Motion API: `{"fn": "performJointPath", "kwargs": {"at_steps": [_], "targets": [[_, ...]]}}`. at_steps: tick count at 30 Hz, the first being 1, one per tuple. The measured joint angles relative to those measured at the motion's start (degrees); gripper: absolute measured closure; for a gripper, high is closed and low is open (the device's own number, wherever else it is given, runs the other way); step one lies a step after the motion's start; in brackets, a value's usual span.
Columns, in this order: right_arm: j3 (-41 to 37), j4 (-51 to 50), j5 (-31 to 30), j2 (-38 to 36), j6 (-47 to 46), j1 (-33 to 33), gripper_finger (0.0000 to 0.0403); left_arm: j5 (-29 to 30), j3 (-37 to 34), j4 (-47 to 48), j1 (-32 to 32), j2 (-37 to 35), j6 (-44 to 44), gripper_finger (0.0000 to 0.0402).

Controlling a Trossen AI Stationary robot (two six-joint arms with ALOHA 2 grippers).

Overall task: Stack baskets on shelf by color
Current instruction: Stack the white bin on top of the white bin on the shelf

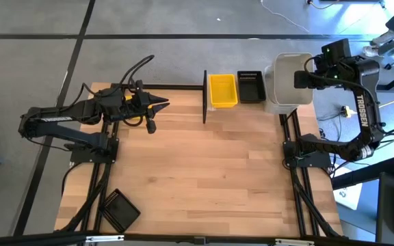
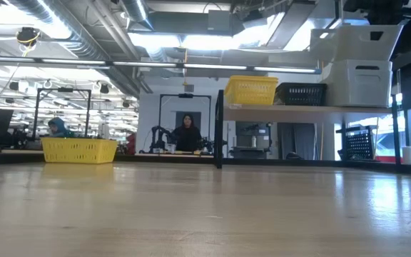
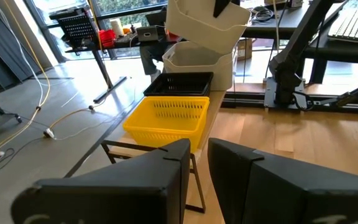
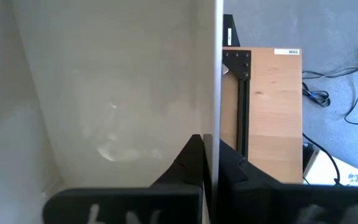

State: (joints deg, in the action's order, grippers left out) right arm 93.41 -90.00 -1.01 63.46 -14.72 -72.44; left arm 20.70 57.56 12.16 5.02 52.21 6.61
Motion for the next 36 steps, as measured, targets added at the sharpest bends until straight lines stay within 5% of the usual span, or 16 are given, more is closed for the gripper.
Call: {"fn": "performJointPath", "kwargs": {"at_steps": [19, 36], "targets": [[0.0, 0.0, -0.1, 0.2, -1.1, 0.0, 0.0369, 0.0, 0.0, 0.0, 0.0, 0.0, 0.0, 0.0353], [0.0, 1.0, -0.4, 0.2, 1.5, 0.0, 0.0395, 0.0, 0.0, 0.0, 0.0, 0.0, 0.0, 0.0353]]}}
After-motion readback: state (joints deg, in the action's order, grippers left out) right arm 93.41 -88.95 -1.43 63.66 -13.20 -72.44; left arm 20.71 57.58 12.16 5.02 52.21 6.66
